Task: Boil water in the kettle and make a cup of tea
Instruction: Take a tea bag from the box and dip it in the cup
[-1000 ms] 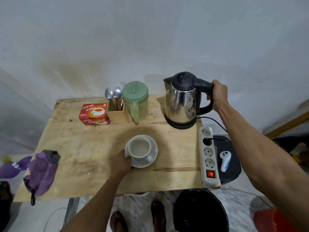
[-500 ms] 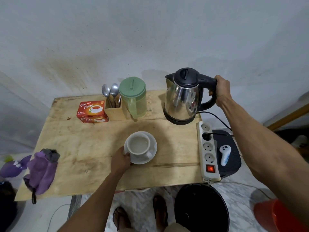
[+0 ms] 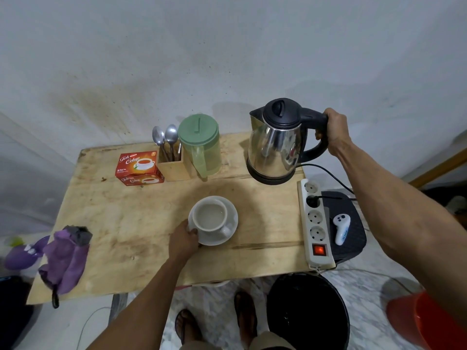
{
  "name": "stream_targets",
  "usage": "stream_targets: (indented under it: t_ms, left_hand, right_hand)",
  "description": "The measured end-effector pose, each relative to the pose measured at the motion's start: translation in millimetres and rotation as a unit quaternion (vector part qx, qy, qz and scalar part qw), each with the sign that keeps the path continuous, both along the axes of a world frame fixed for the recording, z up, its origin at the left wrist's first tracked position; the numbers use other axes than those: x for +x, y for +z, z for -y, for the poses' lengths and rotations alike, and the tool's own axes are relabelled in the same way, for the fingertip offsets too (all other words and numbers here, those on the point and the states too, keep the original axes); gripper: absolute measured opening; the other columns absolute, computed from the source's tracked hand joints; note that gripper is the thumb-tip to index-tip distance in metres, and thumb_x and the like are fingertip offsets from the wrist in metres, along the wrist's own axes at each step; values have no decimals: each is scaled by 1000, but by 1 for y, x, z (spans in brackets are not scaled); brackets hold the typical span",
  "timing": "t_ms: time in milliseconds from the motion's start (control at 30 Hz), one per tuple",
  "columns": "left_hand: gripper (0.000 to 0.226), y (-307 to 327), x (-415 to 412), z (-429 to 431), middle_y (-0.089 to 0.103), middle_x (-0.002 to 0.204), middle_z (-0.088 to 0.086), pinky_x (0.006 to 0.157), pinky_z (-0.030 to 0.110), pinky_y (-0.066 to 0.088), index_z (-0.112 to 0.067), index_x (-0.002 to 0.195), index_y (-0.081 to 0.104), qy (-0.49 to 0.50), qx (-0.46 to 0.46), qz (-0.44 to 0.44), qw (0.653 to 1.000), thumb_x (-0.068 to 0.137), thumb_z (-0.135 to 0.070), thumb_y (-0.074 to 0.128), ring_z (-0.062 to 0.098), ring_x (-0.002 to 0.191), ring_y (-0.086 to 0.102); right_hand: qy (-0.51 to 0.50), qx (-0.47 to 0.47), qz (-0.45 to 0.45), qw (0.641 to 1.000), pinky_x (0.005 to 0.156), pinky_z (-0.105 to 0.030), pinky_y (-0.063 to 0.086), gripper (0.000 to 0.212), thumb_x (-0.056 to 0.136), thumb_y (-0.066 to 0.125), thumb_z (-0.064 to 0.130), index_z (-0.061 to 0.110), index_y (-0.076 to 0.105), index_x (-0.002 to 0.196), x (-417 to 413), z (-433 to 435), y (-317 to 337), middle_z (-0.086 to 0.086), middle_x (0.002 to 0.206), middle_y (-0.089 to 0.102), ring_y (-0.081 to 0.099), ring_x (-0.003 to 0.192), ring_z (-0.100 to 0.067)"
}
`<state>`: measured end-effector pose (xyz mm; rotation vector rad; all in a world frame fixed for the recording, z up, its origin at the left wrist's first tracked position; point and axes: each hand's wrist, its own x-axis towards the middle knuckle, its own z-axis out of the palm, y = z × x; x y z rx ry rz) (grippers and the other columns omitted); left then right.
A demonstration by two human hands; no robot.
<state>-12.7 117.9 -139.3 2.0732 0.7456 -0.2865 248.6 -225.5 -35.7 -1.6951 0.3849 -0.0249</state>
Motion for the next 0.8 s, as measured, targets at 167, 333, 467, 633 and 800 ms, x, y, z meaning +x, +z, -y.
stream_targets:
  t_ms: [167,333,467,633,800]
  left_hand:
    - [39,-3,0,-1,69,111,26,87,55,55,-8,133,54,-4,0,7,1000,94,-9,50,44,99,67]
    - [38,-5,1,-2,69,114,24,86,54,56,-7,131,55,-3,9,7,1000,93,-10,51,43,99,68]
    - [38,-6,1,-2,68,113,24,86,54,56,-7,131,55,-16,13,5,1000,93,-9,51,44,99,67]
    - [36,-6,0,-6,69,109,24,81,53,57,-4,129,54,-37,23,-7,999,95,-12,48,42,93,68]
    - [43,7,6,-16,59,131,23,97,42,50,-5,135,48,-58,65,-45,995,95,-21,48,41,116,59]
  right_hand:
    - [-3,-2,1,1000,45,-25,32,24,76,42,20,13,43,53,3,1,-4,-4,41,43,40,38,-19]
    - [-15,-3,8,1000,47,-27,38,23,76,43,19,12,45,54,2,-1,-4,-7,47,46,43,40,-19]
    - [-25,-23,-10,999,58,-31,45,21,77,46,25,11,54,64,-3,-1,0,-12,65,60,60,50,-24]
    - [-30,-122,4,992,67,-37,39,28,75,46,41,17,54,63,-13,-5,13,-1,70,57,50,69,-22]
    - [-29,-232,84,969,82,-32,44,36,84,43,43,20,68,97,-25,-29,42,5,97,64,57,91,-18]
